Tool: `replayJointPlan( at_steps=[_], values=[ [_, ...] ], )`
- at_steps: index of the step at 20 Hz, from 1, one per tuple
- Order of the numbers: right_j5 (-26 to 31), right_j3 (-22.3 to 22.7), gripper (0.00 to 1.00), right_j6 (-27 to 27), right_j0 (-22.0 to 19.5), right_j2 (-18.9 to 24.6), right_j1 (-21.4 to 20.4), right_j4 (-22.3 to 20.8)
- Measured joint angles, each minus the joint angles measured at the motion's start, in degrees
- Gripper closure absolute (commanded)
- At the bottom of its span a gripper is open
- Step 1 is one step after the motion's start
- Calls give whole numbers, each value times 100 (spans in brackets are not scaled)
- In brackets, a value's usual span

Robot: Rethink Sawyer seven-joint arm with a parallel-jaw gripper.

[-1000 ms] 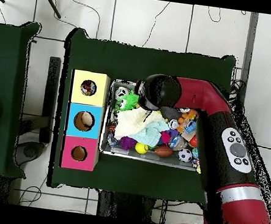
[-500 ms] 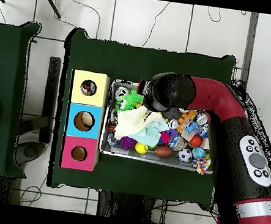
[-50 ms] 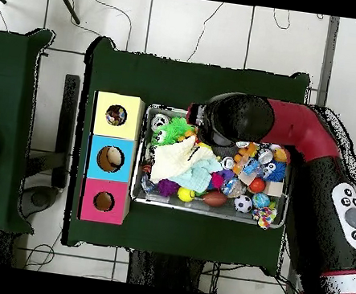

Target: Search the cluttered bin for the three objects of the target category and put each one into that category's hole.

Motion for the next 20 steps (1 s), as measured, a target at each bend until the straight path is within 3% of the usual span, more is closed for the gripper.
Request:
replayJointPlan(
  at_steps=[6,7,20],
  values=[
    [6,23,100,-202,-141,221,0,1],
    [6,36,0,-220,-191,292,0,0],
    [6,129,0,-220,-393,609,120,0]
  ],
)
